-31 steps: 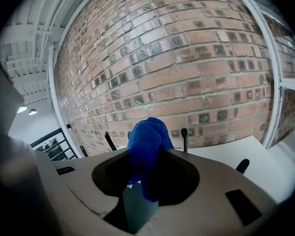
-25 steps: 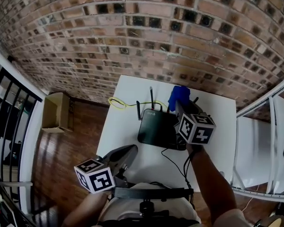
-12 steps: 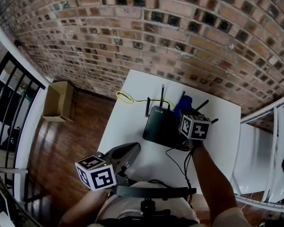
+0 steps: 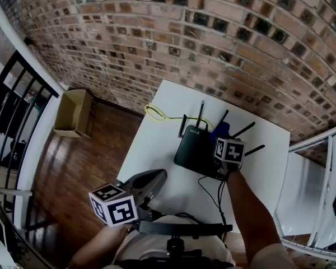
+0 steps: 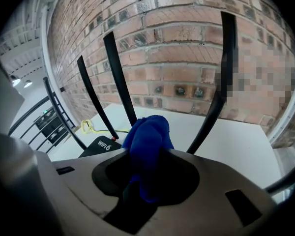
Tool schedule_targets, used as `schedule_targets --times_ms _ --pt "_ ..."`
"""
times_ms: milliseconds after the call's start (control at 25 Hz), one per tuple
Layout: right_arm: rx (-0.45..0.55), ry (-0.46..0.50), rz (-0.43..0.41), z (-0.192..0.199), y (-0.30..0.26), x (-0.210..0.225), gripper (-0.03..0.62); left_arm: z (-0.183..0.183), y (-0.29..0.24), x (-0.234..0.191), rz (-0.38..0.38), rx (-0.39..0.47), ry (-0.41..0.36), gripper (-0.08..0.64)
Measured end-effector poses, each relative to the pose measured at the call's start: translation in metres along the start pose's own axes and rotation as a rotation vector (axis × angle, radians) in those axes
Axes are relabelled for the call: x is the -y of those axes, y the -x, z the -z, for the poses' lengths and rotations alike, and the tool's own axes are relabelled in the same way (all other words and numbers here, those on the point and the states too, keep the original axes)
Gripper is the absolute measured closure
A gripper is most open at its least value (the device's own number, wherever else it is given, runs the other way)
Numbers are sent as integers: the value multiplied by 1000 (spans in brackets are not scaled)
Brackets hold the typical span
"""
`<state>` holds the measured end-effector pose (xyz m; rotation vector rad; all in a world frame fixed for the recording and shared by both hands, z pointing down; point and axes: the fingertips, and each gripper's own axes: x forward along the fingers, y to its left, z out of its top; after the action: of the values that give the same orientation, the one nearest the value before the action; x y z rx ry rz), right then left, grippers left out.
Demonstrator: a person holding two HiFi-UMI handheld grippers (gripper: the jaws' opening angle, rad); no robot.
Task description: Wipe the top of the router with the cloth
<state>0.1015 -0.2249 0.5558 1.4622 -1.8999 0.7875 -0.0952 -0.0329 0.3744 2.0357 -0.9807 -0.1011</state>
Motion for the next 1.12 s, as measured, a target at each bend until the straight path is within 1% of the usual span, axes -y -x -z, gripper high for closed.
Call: schedule_targets --times_ms 280,440,640,880,1000,1120 --pt "-12 7 2 3 -2 3 456 1 2 0 -4 5 -4 534" --pt "49 -16 -6 -3 22 -1 456 0 2 2 7 2 -10 534" --pt "147 -57 -98 -15 62 -29 455 1 -3 6 31 -11 -14 534" --pt "219 1 -208 -35 93 -79 456 2 -9 11 63 -28 -24 535" --pt "247 10 -230 -51 97 -92 456 3 -10 11 74 -29 -26 534" --pt "288 -8 -232 -77 99 -97 456 3 -7 10 73 -28 -25 534"
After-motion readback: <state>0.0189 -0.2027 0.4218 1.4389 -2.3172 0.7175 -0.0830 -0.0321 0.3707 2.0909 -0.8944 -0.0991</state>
